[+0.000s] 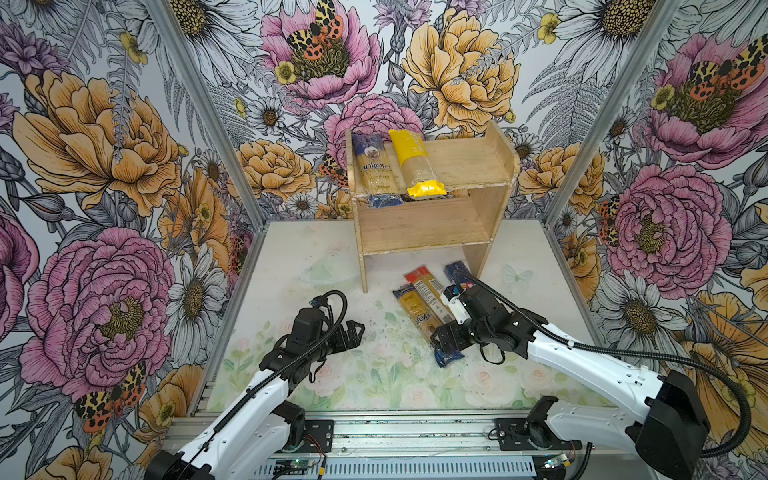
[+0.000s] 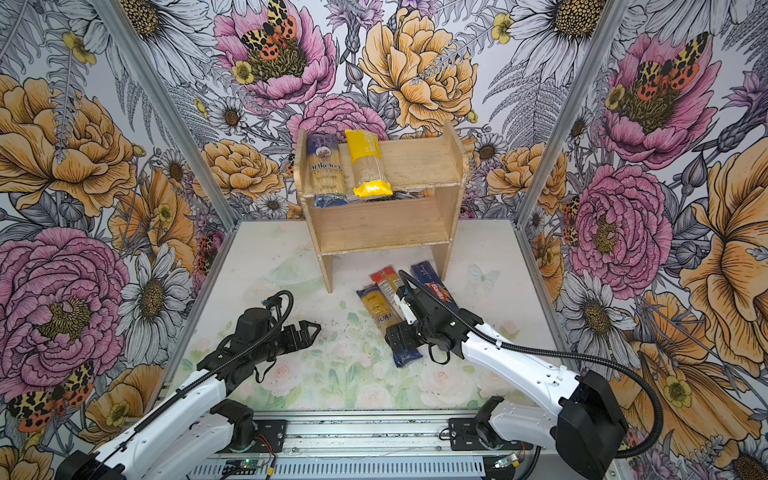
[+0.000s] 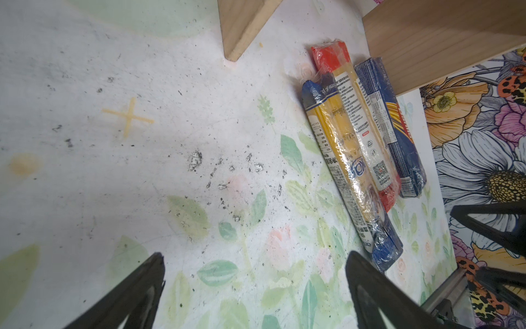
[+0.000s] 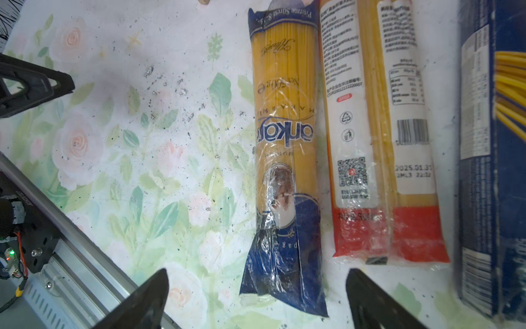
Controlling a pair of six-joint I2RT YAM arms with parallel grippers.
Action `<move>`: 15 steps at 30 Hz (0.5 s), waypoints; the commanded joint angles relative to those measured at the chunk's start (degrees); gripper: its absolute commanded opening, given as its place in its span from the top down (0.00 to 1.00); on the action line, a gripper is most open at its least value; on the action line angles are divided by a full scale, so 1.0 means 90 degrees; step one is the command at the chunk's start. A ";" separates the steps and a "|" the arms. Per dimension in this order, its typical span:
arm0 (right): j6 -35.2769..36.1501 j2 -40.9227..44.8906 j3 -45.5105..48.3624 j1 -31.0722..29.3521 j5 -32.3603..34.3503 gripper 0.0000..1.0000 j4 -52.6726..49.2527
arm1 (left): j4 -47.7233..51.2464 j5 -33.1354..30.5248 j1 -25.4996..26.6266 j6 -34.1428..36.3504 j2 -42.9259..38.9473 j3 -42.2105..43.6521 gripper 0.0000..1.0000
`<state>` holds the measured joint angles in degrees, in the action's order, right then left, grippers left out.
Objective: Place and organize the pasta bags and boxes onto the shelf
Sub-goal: 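Move the right gripper down over the blue-ended spaghetti bag on the table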
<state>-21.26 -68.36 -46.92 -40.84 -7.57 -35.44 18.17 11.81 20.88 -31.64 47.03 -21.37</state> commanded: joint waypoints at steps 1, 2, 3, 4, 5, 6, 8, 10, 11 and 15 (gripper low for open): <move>-0.0053 -0.0362 0.0033 -0.0107 0.0160 0.02 0.0406 | -0.0123 -0.0150 0.0043 -0.0088 0.0091 -0.0116 0.01; -0.0031 -0.0506 0.0004 -0.0136 0.0231 0.02 0.0435 | -0.0144 -0.0144 0.0045 -0.0088 0.0116 -0.0121 0.01; -0.0007 -0.0639 -0.0014 -0.0166 0.0316 0.02 0.0480 | -0.0171 -0.0160 0.0052 -0.0086 0.0140 -0.0110 0.01; 0.0020 -0.0755 -0.0029 -0.0187 0.0377 0.02 0.0529 | -0.0186 -0.0169 0.0055 -0.0085 0.0155 -0.0112 0.01; 0.0061 -0.0872 -0.0036 -0.0206 0.0430 0.02 0.0606 | -0.0206 -0.0178 0.0053 -0.0084 0.0182 -0.0097 0.01; 0.0089 -0.0973 -0.0040 -0.0217 0.0474 0.02 0.0684 | -0.0230 -0.0177 0.0062 -0.0084 0.0199 -0.0088 0.01; 0.0148 -0.1190 0.0002 -0.0235 0.0534 0.02 0.0949 | -0.0289 -0.0180 0.0056 -0.0087 0.0269 -0.0081 0.01; 0.0195 -0.1388 0.0045 -0.0243 0.0531 0.03 0.1193 | -0.0328 -0.0168 0.0062 -0.0072 0.0335 -0.0077 0.01; 0.0213 -0.1491 0.0071 -0.0257 0.0549 0.03 0.1295 | -0.0337 -0.0173 0.0062 -0.0069 0.0372 -0.0078 0.01; 0.0272 -0.1894 -0.0002 -0.0305 0.0700 0.03 0.1425 | -0.0397 -0.0179 0.0059 -0.0039 0.0490 -0.0089 0.01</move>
<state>-19.92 -83.48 -46.85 -42.98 -3.62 -26.09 16.56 11.38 20.91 -31.64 50.98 -21.37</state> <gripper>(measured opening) 0.967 0.987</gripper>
